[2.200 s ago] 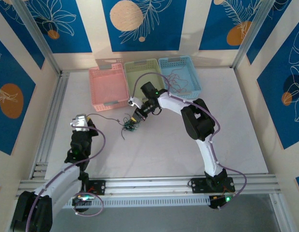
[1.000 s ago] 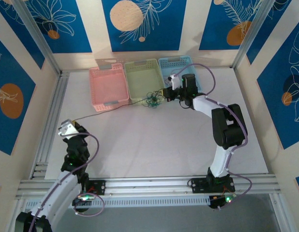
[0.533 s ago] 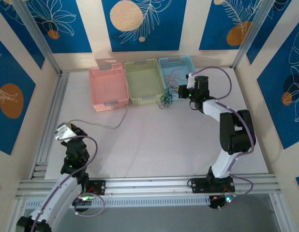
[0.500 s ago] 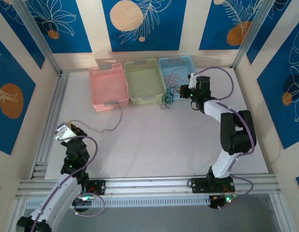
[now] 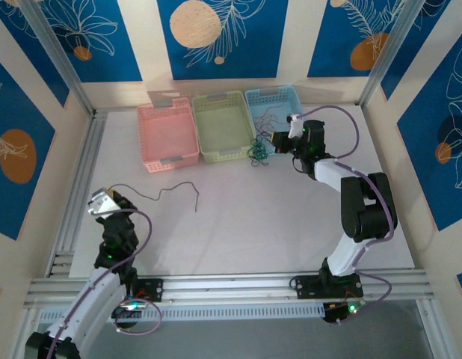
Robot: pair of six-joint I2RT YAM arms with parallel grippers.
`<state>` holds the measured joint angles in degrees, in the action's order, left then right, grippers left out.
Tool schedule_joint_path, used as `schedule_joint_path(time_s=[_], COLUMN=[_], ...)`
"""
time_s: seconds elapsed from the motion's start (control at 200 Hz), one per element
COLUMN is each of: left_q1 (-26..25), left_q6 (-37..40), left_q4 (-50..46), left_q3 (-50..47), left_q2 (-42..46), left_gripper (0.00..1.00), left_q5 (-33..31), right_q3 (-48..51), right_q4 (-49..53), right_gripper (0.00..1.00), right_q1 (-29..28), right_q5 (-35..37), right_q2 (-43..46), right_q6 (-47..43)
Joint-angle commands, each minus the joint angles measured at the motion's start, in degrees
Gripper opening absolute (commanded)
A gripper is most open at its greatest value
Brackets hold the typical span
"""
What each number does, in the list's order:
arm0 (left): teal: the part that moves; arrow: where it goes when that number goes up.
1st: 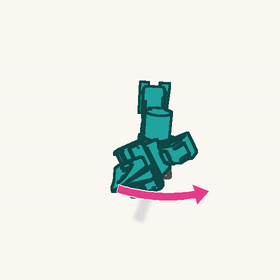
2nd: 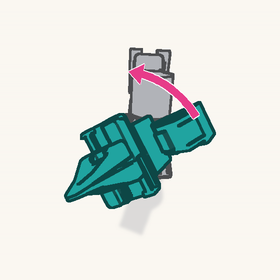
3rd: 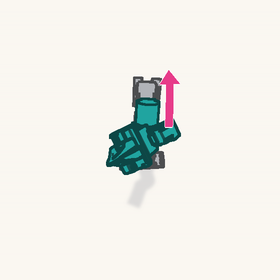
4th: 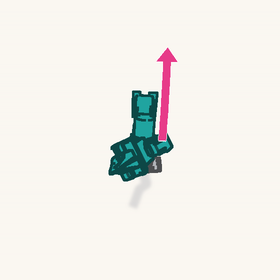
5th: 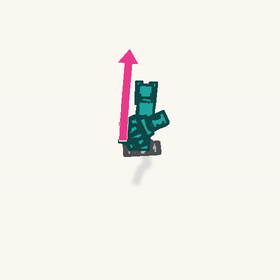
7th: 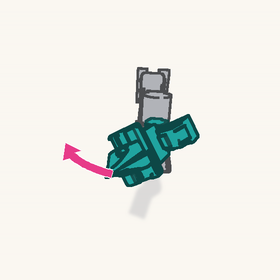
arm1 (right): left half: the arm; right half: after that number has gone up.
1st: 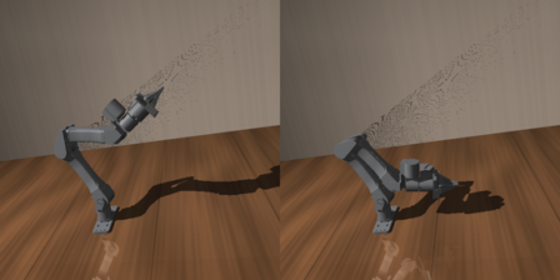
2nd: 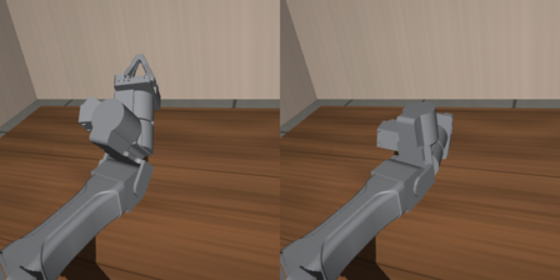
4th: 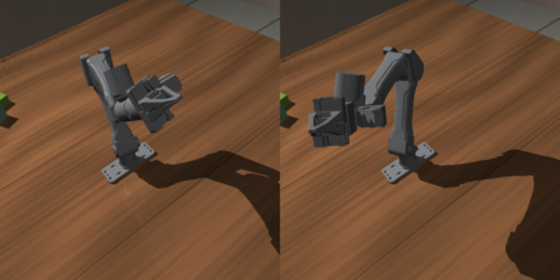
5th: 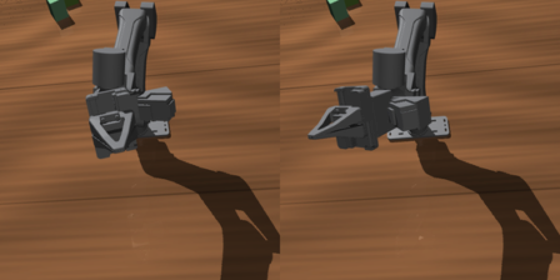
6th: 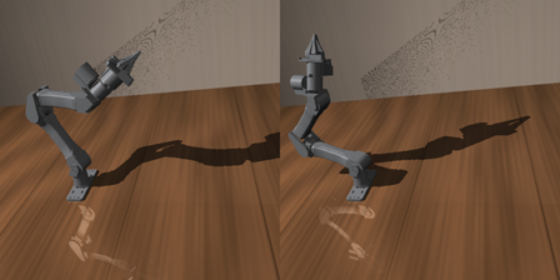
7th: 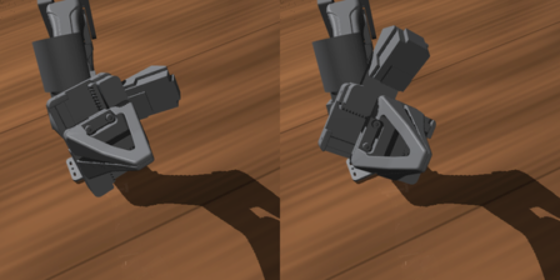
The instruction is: Untangle the cables
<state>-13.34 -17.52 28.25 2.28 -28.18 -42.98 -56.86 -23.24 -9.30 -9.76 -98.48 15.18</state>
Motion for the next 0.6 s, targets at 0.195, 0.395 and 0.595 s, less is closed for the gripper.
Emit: schedule_joint_path(time_s=[0.195,0.395,0.595], left_q1=[0.7,0.4,-1.5], left_q6=[-0.7,-6.5,-7.3], left_q4=[1.3,1.5,5.1], left_q3=[6.5,20.9,34.4], left_q2=[2.0,-7.5,-23.2], left_gripper=[0.0,0.0,0.0], left_q5=[19.2,29.8,34.3], right_q3=[-1.7,-1.4,-1.5], right_q4=[-2.3,-2.4,-2.0], right_gripper=[0.0,0.0,0.0], right_q1=[-5.2,-5.2,-5.2], right_q5=[0.8,2.2,2.6], right_q2=[0.7,1.1,1.4], right_q6=[-6.2,-5.6,-5.6])
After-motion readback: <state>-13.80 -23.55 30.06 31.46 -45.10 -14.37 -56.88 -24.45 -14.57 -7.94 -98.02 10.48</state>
